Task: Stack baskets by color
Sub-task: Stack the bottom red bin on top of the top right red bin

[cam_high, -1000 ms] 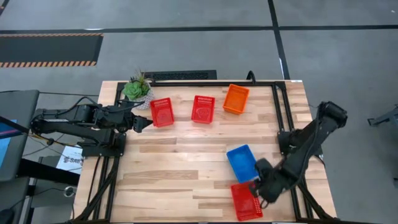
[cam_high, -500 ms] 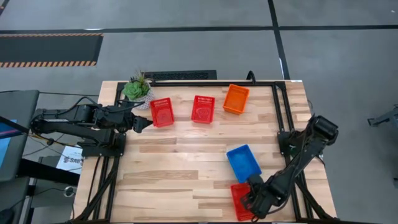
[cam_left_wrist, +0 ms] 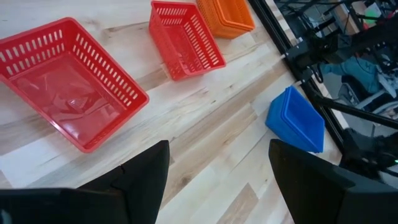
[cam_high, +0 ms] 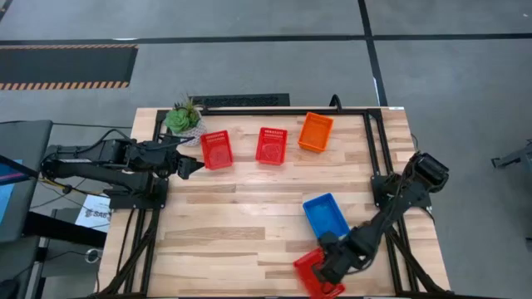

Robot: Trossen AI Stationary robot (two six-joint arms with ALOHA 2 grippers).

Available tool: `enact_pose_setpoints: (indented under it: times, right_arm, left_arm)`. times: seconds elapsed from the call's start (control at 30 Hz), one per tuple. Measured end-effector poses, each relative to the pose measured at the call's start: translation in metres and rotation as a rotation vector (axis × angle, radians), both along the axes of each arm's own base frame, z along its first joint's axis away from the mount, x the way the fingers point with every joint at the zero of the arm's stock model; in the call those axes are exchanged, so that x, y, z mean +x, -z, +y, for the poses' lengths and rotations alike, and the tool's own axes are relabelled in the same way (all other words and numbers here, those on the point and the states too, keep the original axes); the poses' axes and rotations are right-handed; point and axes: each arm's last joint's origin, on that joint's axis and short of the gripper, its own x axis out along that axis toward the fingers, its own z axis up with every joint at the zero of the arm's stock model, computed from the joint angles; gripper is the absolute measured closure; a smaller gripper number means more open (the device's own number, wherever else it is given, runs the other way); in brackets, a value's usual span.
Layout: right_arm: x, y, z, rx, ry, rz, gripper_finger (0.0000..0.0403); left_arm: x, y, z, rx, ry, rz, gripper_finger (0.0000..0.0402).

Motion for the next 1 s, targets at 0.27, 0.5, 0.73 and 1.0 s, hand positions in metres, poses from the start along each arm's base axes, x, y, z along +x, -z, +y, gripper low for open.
enact_pose_setpoints:
  times: [0.27,0.5,0.73,1.0]
  right_arm:
    - [0.083,-0.071,-0.062,-0.053,-0.176,-0.354,0.0397]
    - [0.126,-0.104,-0.194,-0.336,-0.1,-0.451,0.0399]
    - [0.119,-0.087,-0.312,-0.504,0.269,-0.348,0.0398]
    - [0.108,-0.063,-0.373,-0.507,0.53,-0.306,0.0395]
  left_arm:
    - [0.0,0.0,0.0,0.01,0.019,0.005,0.0139]
    - [0.0,0.0,0.0,0.005,0.024,0.005,0.0139]
    - [0.0,0.0,-0.001,0.003,0.026,0.004,0.0139]
    - [0.0,0.0,-0.001,0.007,0.028,0.005,0.0139]
